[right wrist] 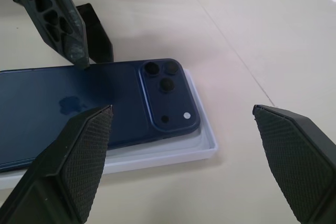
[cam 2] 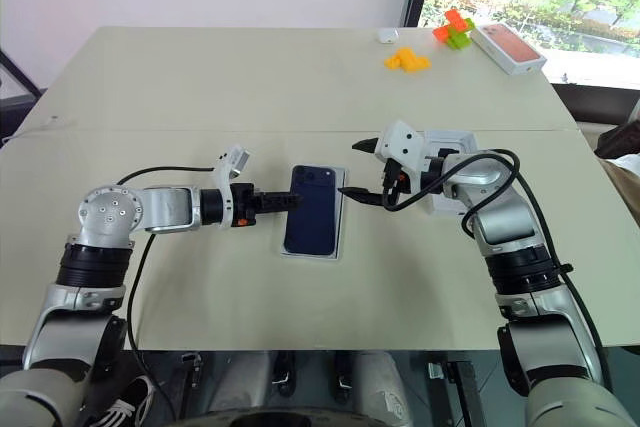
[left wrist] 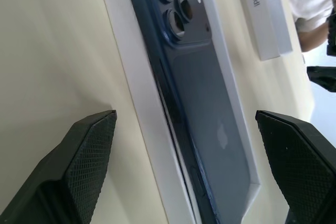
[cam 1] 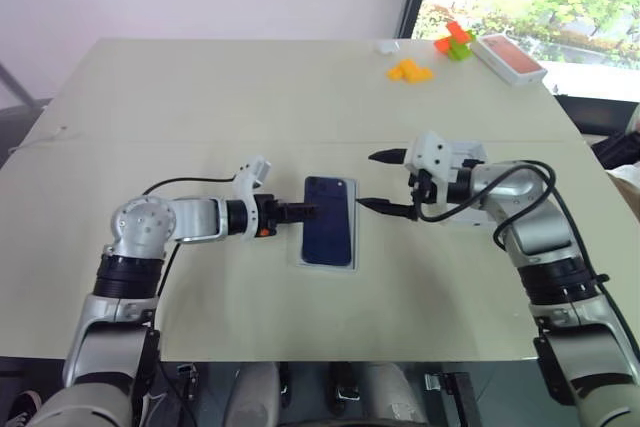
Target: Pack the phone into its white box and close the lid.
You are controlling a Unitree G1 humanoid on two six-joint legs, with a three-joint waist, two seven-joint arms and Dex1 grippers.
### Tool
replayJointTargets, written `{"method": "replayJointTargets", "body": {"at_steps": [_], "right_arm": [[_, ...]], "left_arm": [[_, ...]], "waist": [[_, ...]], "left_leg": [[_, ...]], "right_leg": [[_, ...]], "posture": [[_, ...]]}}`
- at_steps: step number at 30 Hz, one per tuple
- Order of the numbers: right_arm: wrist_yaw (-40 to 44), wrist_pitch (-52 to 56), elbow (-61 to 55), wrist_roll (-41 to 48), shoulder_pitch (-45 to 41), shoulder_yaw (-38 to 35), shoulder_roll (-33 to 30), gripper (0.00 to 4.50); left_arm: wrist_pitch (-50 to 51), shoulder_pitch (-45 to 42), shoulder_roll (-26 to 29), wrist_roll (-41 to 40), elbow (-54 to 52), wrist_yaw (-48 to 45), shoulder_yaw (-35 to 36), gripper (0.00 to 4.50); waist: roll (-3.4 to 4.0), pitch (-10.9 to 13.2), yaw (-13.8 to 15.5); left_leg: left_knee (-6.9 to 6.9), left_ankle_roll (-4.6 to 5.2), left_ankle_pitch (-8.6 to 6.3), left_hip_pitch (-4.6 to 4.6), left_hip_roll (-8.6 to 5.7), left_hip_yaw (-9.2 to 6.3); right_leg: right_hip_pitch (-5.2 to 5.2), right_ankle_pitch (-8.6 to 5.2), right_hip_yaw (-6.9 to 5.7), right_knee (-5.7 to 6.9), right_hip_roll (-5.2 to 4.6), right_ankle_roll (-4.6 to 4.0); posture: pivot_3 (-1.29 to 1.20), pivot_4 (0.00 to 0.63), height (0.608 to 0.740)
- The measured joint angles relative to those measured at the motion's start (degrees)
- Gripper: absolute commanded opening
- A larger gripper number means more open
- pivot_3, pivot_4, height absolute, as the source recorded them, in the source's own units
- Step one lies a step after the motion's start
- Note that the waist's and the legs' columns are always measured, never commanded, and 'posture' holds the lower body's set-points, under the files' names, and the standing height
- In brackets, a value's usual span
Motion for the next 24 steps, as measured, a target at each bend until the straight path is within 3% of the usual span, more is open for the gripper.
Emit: {"method": "replayJointTargets", "body": {"at_steps": [20, 24], "right_arm": [[-0.7, -0.8, 0.6, -1.0, -0.3, 0.8, 1.2, 4.5], [-0.7, -1.1, 0.7, -1.1, -0.3, 0.9, 1.2, 4.5]], "left_arm": [[2.9, -3.0, -5.5, 10.4, -0.8, -5.0, 2.7, 4.48], [4.7, -2.6, -4.9, 10.5, -2.9, -5.1, 5.4, 2.6]], "waist": [[0.0, 0.0, -0.1], [0.0, 0.0, -0.1]], "left_leg": [[-0.01, 0.0, 0.0, 0.0, 0.01, 0.0], [-0.02, 0.0, 0.0, 0.0, 0.02, 0.0]], "right_leg": [[-0.01, 0.0, 0.0, 0.0, 0.0, 0.0], [-0.01, 0.0, 0.0, 0.0, 0.0, 0.0]], "posture": [[0.0, 0.15, 0.737], [0.0, 0.15, 0.737]]}}
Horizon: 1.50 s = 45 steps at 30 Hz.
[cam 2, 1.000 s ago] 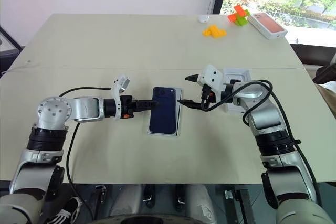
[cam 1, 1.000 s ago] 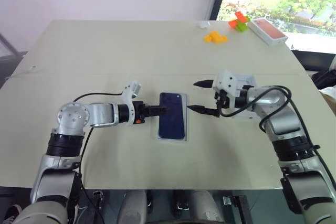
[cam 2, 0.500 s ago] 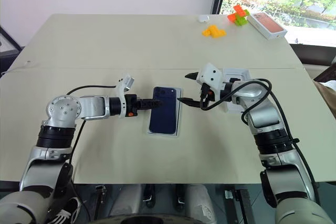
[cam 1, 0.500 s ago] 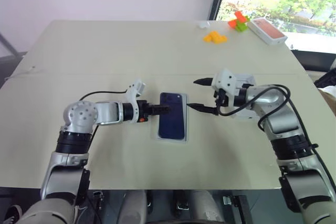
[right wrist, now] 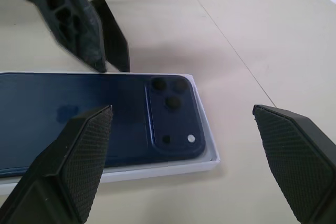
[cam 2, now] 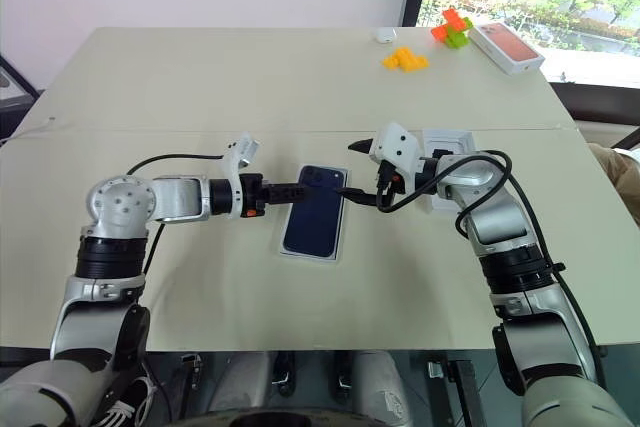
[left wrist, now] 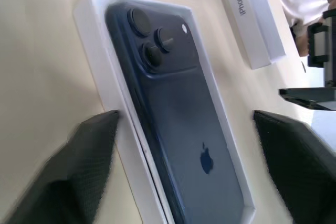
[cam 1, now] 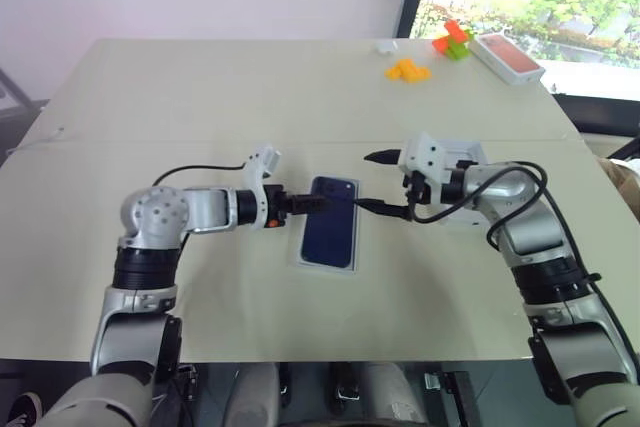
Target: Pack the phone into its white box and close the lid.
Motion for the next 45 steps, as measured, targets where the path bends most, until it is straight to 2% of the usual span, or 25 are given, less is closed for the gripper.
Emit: {"method": "replayJointTargets", "body": {"at_steps": [1, 6, 10, 15, 20, 24, 33, 45], "right_arm": [[0.0, -0.1, 0.0, 0.0, 0.0, 0.0, 0.0, 4.5], [0.0, -0.4, 0.3, -0.1, 0.0, 0.1, 0.0, 4.5], [0.0, -0.4, 0.4, 0.1, -0.1, 0.1, 0.0, 4.5], [-0.5, 2.6, -0.3, 2.6, -0.8, -0.4, 1.7, 4.5], [-1.9, 5.2, -3.2, 3.6, 0.4, 0.0, 3.2, 2.14], [-3.5, 5.9, -7.4, 3.2, 4.3, 2.4, 5.0, 0.05], [-5.3, 5.2, -7.6, 0.0, 5.3, 4.1, 4.6, 0.05], [-5.4, 3.7, -7.0, -1.1, 4.4, 4.2, 4.4, 0.05]], "left_arm": [[0.5, 0.4, 0.2, 0.0, -0.6, 0.0, 0.7, 2.05], [2.7, 2.1, 1.8, 0.5, -3.1, 0.0, 2.9, 0.04], [3.2, 2.1, 2.1, 0.4, -5.4, -0.1, 5.9, 0.04], [2.6, 2.3, -0.5, 0.4, -6.0, 0.0, 7.6, 0.04], [1.2, 3.4, -3.5, 1.5, -7.5, -0.3, 5.7, 0.0], [-0.7, 4.3, -5.7, 3.9, -7.9, -0.1, 3.6, 0.0], [-0.9, 7.5, -5.7, 7.8, -9.3, -1.6, -1.0, 0.0], [-0.5, 8.1, -5.9, 9.4, -11.5, -2.9, -1.2, 0.0]], "waist": [[0.0, 0.0, 0.0], [0.0, 0.0, 0.0], [0.0, 0.0, 0.1], [0.0, 0.0, 0.1], [0.0, 0.0, 0.1], [0.0, 0.0, 0.1], [0.0, 0.0, 0.1], [0.0, 0.0, 0.1]], "left_leg": [[0.0, 0.0, 0.0, 0.0, 0.0, 0.0], [-0.01, 0.0, 0.0, 0.0, 0.0, 0.0], [0.0, 0.0, 0.0, -0.01, -0.01, 0.0], [-0.01, 0.0, 0.0, -0.01, -0.01, 0.0], [-0.02, 0.0, 0.0, 0.0, 0.0, 0.0], [-0.03, 0.0, 0.0, 0.0, -0.01, 0.0], [-0.05, 0.27, -0.16, 0.01, 0.0, 0.0], [-0.06, 0.28, -0.17, 0.01, 0.0, 0.0]], "right_leg": [[0.0, 0.0, 0.0, 0.0, 0.0, 0.0], [0.0, 0.0, 0.0, 0.0, 0.0, 0.0], [0.0, 0.0, 0.0, 0.0, -0.01, 0.0], [0.0, 0.0, 0.0, 0.0, -0.01, 0.0], [0.0, 0.0, 0.0, 0.0, -0.01, 0.0], [0.0, 0.0, 0.0, 0.0, -0.01, 0.01], [-0.01, -0.02, 0.0, 0.0, 0.0, 0.04], [-0.01, -0.03, 0.0, 0.0, 0.01, 0.06]], "posture": [[0.0, 0.15, 0.737], [0.0, 0.15, 0.737], [0.0, 0.15, 0.737], [0.0, 0.15, 0.737], [0.0, 0.15, 0.737], [0.0, 0.15, 0.737], [0.0, 0.15, 0.737], [0.0, 0.15, 0.737]]}}
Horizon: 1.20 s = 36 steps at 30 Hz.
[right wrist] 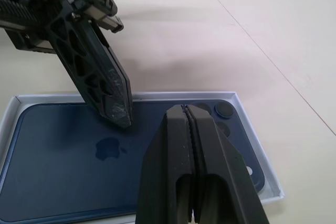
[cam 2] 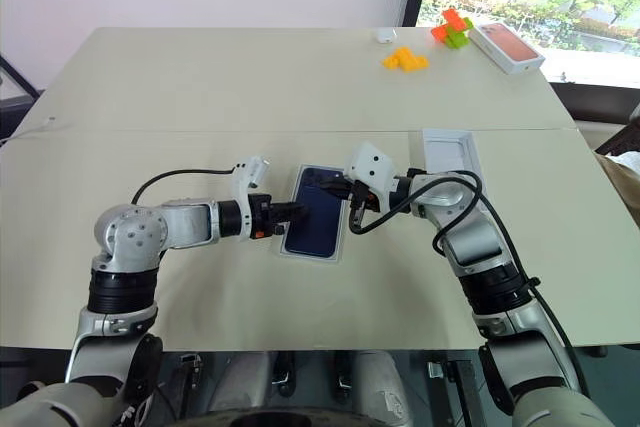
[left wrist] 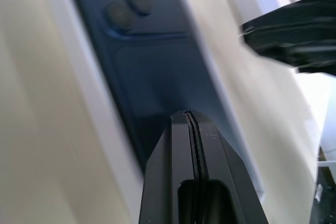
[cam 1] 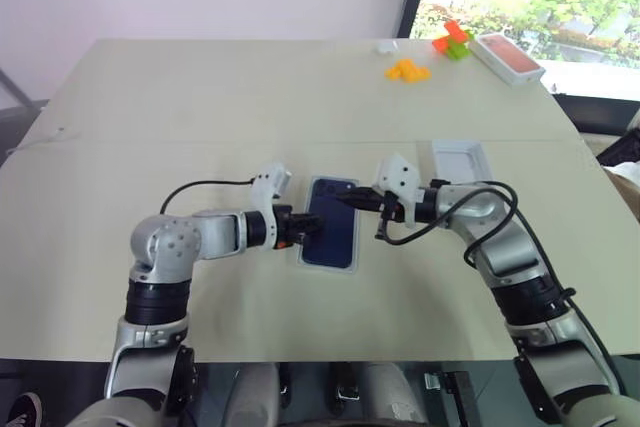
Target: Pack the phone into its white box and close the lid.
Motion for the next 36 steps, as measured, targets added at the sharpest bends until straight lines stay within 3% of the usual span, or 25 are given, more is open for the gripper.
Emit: {"method": "replayJointTargets", "body": {"at_steps": [6, 16, 29, 36], "right_arm": [[-0.1, -0.3, 0.7, -1.8, 0.0, 1.7, -0.1, 0.05], [-3.5, -6.1, 3.6, -11.4, 0.6, 6.5, -2.0, 0.05], [-4.0, -4.7, 8.4, -9.7, -2.2, 3.5, -1.5, 0.05], [-2.4, -4.1, 9.1, -7.6, -3.3, 0.1, -4.4, 0.05]], "left_arm": [[0.0, -1.3, -0.2, 0.1, 0.0, -0.3, 1.9, 0.0], [-1.8, 0.7, 1.5, 3.9, -1.3, -2.6, -1.6, 0.0], [-1.8, 1.5, 1.4, 4.4, -2.6, -3.3, 0.1, 0.0], [-3.9, 1.5, 5.7, 5.6, -3.3, -4.2, 2.3, 0.0]], "waist": [[0.0, 0.0, 0.0], [-0.02, 0.0, 0.0], [-0.01, 0.0, 0.0], [0.0, 0.0, 0.0]], "left_leg": [[0.01, 0.01, -0.01, 0.0, 0.0, 0.0], [-0.01, 0.01, -0.01, 0.13, 0.0, 0.0], [-0.06, 0.08, -0.05, 0.34, 0.0, 0.0], [-0.2, 0.08, -0.06, 0.39, -0.01, 0.01]], "right_leg": [[0.0, -0.01, 0.0, 0.0, 0.0, 0.01], [0.12, -0.08, 0.0, -0.01, 0.0, 0.13], [0.33, -0.08, 0.0, -0.05, -0.01, 0.13], [0.33, -0.09, 0.0, -0.1, -0.01, 0.14]], "posture": [[0.0, 0.15, 0.737], [0.0, 0.15, 0.737], [0.0, 0.15, 0.737], [0.0, 0.15, 0.737]]}}
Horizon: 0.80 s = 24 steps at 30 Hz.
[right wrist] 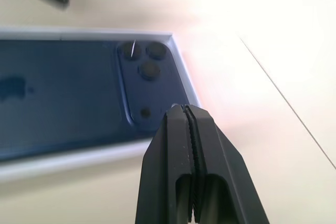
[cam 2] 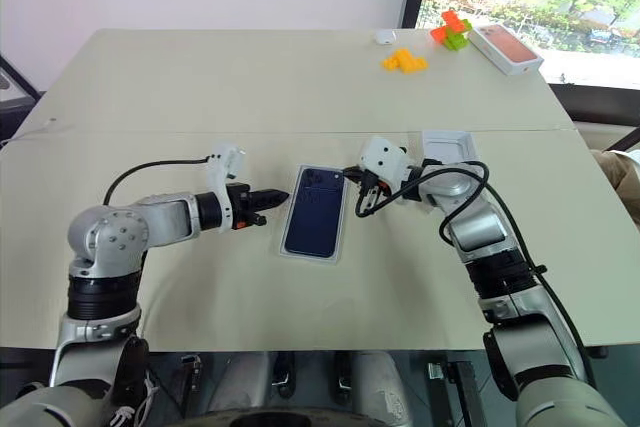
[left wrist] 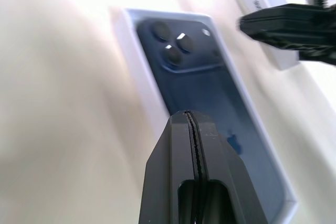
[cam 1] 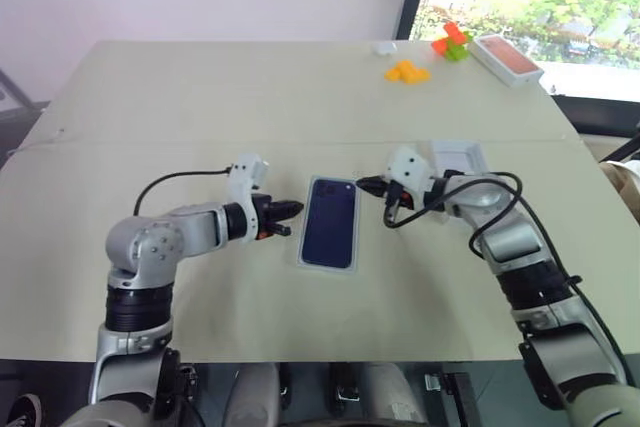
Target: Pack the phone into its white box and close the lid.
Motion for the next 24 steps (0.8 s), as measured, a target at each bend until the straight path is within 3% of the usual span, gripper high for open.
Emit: {"method": "replayJointTargets", "body": {"at_steps": [8, 12, 24], "right_arm": [[2.5, -5.4, 1.1, -4.0, 4.2, 1.4, -6.5, 0.05], [2.1, -6.0, 0.5, -5.0, 5.4, 2.4, -5.7, 0.05], [1.1, -7.1, -0.3, -8.1, 4.4, 4.8, -3.2, 0.05]], "left_arm": [[-1.6, 3.5, 5.5, 4.6, 0.7, -2.8, -3.8, 0.0], [-3.7, 3.3, 8.3, 6.6, 0.7, -6.2, -6.9, 0.0], [-5.1, -0.7, 5.7, 10.3, 2.4, -13.4, -16.4, 0.0]], "waist": [[-0.02, 0.0, 0.1], [0.0, 0.0, -0.2], [0.0, 0.0, 0.2]], "left_leg": [[-0.02, 0.01, -0.01, 0.01, 0.0, 0.01], [-0.1, 0.0, -0.02, 0.18, 0.01, 0.04], [-0.08, 0.08, -0.07, 0.25, -0.02, 0.03]], "right_leg": [[0.01, -0.01, 0.0, -0.04, -0.01, 0.01], [0.1, -0.02, 0.03, -0.04, 0.01, 0.03], [0.3, -0.03, 0.02, -0.22, -0.04, 0.04]], "posture": [[0.0, 0.15, 0.737], [0.0, 0.15, 0.737], [0.0, 0.15, 0.737]]}}
